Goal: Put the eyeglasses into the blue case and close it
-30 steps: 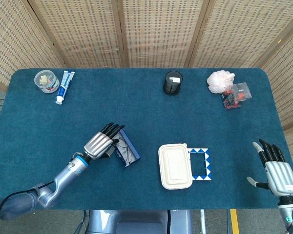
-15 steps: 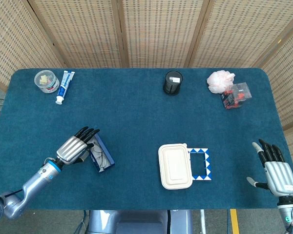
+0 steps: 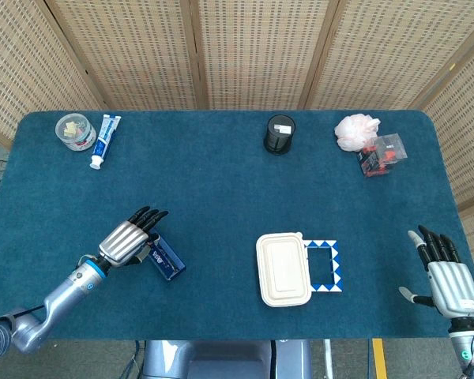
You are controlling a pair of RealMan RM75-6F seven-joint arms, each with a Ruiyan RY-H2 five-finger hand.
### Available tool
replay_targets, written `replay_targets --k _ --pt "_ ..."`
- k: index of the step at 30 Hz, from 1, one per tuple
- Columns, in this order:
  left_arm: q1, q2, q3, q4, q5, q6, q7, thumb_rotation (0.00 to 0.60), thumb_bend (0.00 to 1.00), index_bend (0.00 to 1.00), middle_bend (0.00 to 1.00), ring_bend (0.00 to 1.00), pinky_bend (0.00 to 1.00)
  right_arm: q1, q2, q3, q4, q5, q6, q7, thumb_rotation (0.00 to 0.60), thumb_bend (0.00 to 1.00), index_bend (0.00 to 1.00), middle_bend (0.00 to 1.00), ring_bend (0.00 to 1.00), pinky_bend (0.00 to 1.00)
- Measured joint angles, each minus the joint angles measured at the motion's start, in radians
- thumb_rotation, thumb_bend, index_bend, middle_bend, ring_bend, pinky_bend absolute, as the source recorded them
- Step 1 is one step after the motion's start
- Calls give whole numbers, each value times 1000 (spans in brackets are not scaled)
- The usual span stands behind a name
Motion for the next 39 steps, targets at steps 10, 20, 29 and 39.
replay_targets --k 10,20,29,39 --pt "-20 -34 -39 -9 -55 -57 42 600 567 618 0 0 0 1 2 0 0 1 -2 2 600 0 0 0 0 0" --pt "-17 -52 -50 6 -58 -45 28 600 541 0 0 0 0 0 2 -1 0 0 -2 3 600 0 0 0 0 0" --pt "-18 -23 -75 -14 -54 -13 -18 600 535 0 0 0 0 1 2 -1 -1 2 -3 3 600 0 0 0 0 0" --pt "-56 178 -45 -185 -12 -85 -77 600 19 0 0 0 0 1 3 -1 -4 3 -5 0 600 0 0 0 0 0"
